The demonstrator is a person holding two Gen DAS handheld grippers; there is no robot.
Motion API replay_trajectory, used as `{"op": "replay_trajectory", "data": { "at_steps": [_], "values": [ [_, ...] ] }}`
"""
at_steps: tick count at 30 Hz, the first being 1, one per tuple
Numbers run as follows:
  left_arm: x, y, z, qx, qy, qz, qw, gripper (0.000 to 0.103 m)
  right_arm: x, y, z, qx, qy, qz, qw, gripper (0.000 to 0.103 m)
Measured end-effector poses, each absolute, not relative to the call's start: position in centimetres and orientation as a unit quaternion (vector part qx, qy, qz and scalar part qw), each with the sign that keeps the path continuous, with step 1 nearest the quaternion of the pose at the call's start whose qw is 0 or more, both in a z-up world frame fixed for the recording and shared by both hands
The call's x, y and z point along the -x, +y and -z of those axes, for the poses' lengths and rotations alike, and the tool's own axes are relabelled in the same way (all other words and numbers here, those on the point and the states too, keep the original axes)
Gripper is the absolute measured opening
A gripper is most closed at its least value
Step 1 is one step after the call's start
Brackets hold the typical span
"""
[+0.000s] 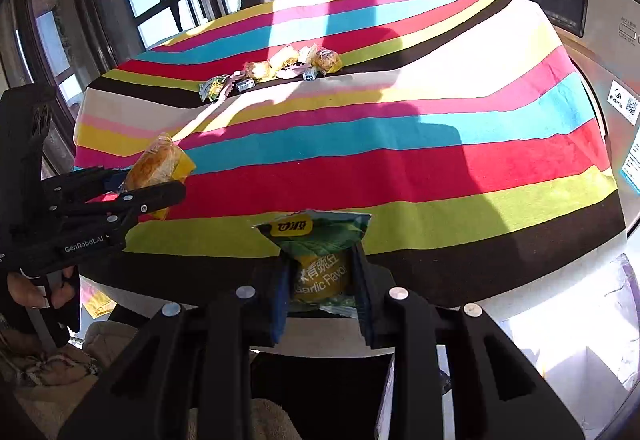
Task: Organize snacks
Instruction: 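Carry the pea bag and bread bun to the white box and open both grippers, then return both tools to the snack pile on the table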
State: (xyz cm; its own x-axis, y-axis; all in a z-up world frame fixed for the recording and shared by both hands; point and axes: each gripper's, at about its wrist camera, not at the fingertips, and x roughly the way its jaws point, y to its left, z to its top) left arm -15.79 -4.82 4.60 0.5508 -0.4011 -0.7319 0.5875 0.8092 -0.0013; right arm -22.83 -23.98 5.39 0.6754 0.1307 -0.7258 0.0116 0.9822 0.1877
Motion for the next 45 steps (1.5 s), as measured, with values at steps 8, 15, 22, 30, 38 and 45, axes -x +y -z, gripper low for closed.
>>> {"op": "replay_trajectory", "data": {
  "at_steps": [8,15,22,30,38,45],
  "values": [
    [18.7,-10.8,-5.3,-0.18,0.365,0.352,0.843,0.048,27.7,-28.7,-5.3,-0.118,0.388,0.033,0.913,0.028],
    [21.9,-16.8,-5.6,-0.224,0.361,0.429,0.797,0.048,31.7,-33.0,-4.9,-0.147,0.381,0.091,0.908,0.028],
    [26.4,-22.4,-5.4,-0.244,0.364,0.541,0.718,0.048,36.0,-37.4,-3.8,-0.149,0.395,0.18,0.888,0.028],
    [27.9,-23.4,-6.2,-0.198,0.332,0.605,0.696,0.1,40.2,-42.3,-3.8,-0.176,0.383,0.296,0.857,0.073],
    [16.2,-16.1,-4.8,-0.178,0.346,0.373,0.842,0.101,38.8,-42.1,-6.0,-0.174,0.346,0.3,0.872,0.082],
    [5.2,-3.2,-2.4,-0.105,0.377,0.175,0.903,0.101,30.6,-35.0,-4.5,-0.129,0.401,0.206,0.883,0.087]
  ]
}}
